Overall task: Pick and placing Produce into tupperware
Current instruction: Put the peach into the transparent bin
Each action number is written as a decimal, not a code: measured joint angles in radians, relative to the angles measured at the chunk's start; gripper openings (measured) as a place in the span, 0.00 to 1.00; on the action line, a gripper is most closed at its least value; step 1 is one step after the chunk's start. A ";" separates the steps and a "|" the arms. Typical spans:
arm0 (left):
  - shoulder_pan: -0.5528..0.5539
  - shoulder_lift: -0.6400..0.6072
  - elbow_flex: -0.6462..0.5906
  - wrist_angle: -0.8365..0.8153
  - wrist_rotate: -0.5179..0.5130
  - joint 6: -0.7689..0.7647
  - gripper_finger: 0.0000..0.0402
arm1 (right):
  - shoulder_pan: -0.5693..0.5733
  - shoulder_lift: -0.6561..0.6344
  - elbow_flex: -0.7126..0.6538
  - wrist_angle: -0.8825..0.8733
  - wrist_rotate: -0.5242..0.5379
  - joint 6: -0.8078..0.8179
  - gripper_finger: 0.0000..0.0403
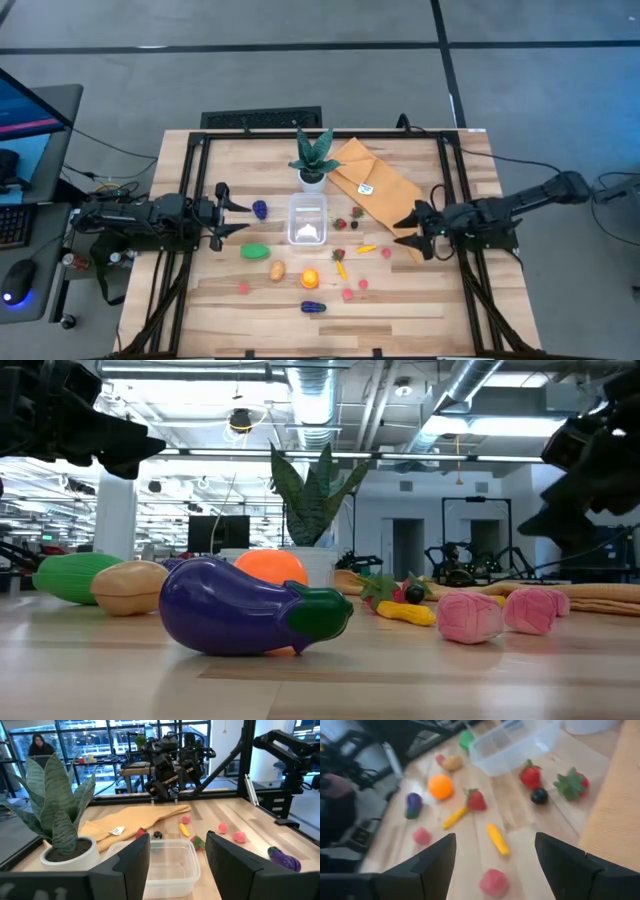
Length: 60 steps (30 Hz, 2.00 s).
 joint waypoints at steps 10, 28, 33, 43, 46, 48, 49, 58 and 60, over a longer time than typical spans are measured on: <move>0.000 0.000 0.000 -0.002 0.001 -0.006 0.45 | 0.100 0.227 0.000 0.244 0.085 -0.167 0.66; 0.000 0.000 0.000 -0.003 0.002 -0.007 0.45 | 0.142 0.591 0.282 0.012 0.086 -0.088 0.66; 0.000 0.000 0.000 -0.003 0.003 -0.015 0.45 | 0.184 0.696 0.282 0.007 0.103 -0.010 0.66; 0.000 0.000 0.000 -0.003 0.003 -0.042 0.45 | 0.233 0.792 0.282 0.009 0.164 0.068 0.66; 0.000 0.000 0.000 -0.003 0.003 -0.046 0.45 | 0.235 0.831 0.282 0.009 0.165 0.090 0.66; 0.000 0.000 0.000 -0.003 0.003 -0.046 0.45 | 0.235 0.858 0.282 0.010 0.166 0.106 0.66; 0.000 0.000 0.000 -0.003 0.002 -0.046 0.45 | 0.235 0.872 0.283 0.015 0.170 0.111 0.66; 0.000 0.000 0.000 -0.003 0.002 -0.045 0.45 | 0.235 0.896 0.284 0.041 0.190 0.131 0.65; 0.000 0.000 0.000 -0.003 0.002 -0.045 0.45 | 0.235 0.896 0.284 0.041 0.192 0.131 0.62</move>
